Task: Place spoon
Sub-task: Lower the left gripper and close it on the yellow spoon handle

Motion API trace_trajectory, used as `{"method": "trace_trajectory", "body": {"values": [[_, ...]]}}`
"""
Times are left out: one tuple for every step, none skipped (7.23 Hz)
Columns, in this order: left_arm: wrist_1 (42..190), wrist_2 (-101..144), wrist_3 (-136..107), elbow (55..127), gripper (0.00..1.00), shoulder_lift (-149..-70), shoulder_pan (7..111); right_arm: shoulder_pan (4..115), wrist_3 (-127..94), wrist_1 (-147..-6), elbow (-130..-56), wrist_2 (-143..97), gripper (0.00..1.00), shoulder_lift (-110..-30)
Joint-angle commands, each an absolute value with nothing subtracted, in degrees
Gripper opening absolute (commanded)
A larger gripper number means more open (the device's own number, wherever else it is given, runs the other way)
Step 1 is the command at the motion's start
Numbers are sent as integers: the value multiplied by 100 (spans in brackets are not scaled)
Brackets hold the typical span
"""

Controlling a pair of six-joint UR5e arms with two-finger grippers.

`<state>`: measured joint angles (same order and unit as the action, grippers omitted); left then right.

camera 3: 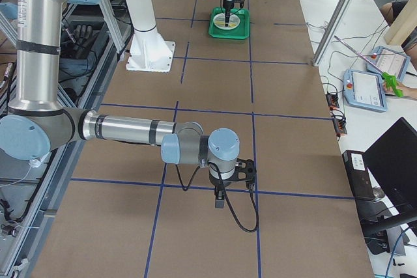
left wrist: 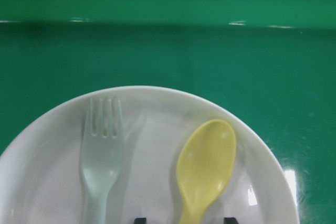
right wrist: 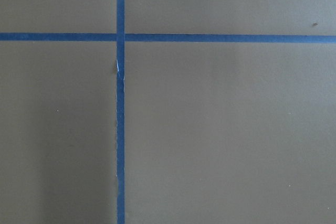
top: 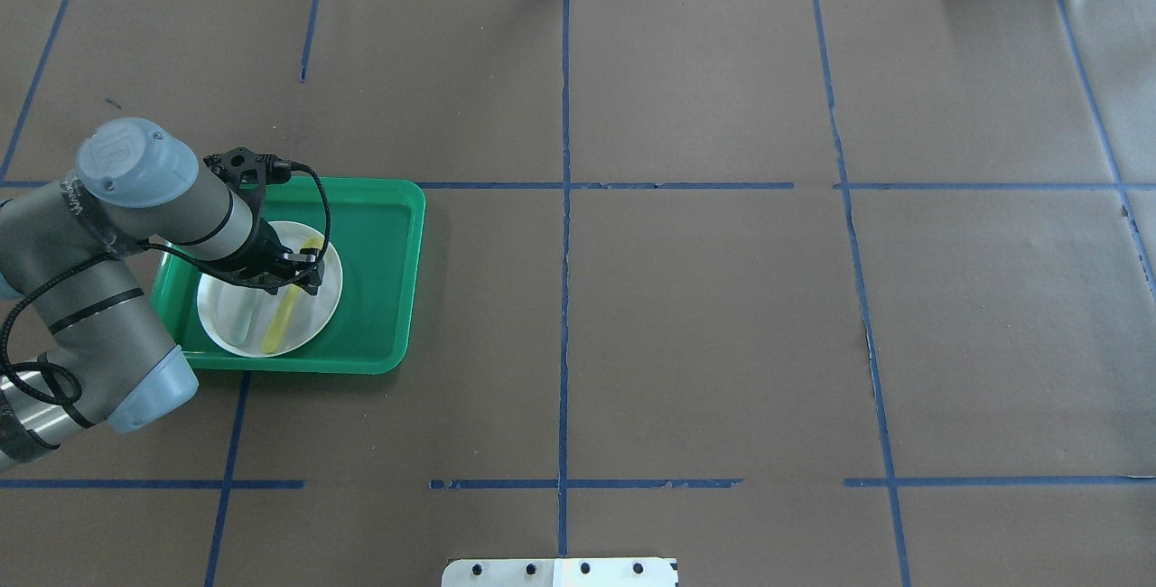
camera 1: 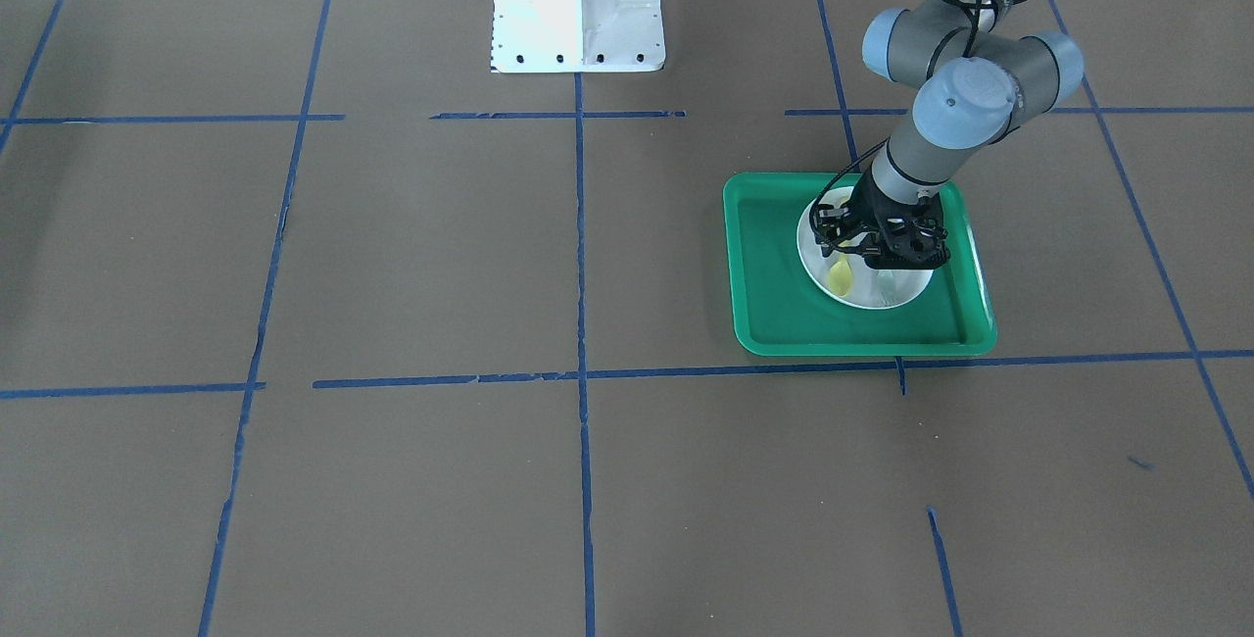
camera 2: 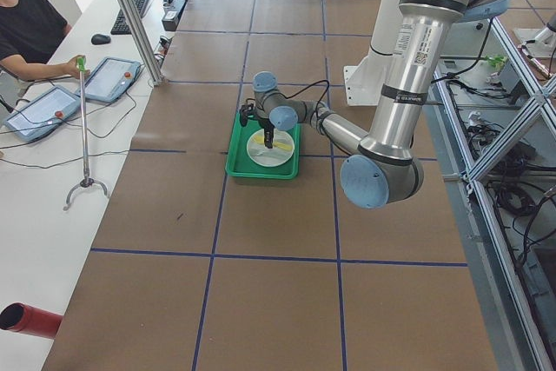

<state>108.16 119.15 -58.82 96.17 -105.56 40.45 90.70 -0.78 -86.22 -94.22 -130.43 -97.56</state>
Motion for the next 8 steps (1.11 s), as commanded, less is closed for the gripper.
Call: {"method": "trace_trajectory", "body": {"values": [[10828,11918,-5871,9633,30,-10556,4043,9070,-79,-8622,-9422,-13043,100,-9756],[10828,11909,-5854,9642,17,-10547,4043,9070,-79,-8622,-9422,-13043,100,-9756],[10828,11909,-5836,9676,9,-10503,4043,9070,-79,-8622,-9422,-13043,100,-9756],[10828,11909,-5827,9738,2,-10468,4060,9070,-70,-8622,-9422,-13043,100,-9756],[10785,11927,-5801,9991,1,-10355,4078,9070,-79,-8622,-9422,-13043,100,-9756],[10741,11927,-5792,10332,0,-10180,4113,9070,-79,-8622,-9422,-13043,100,-9756],[10523,11935,-5792,10667,0,-10152,4252,9070,-70,-8622,-9422,-13043,100,-9756],[9911,11936,-5792,11053,0,-10238,4384,9070,-79,-8622,-9422,-13043,100,-9756]]}}
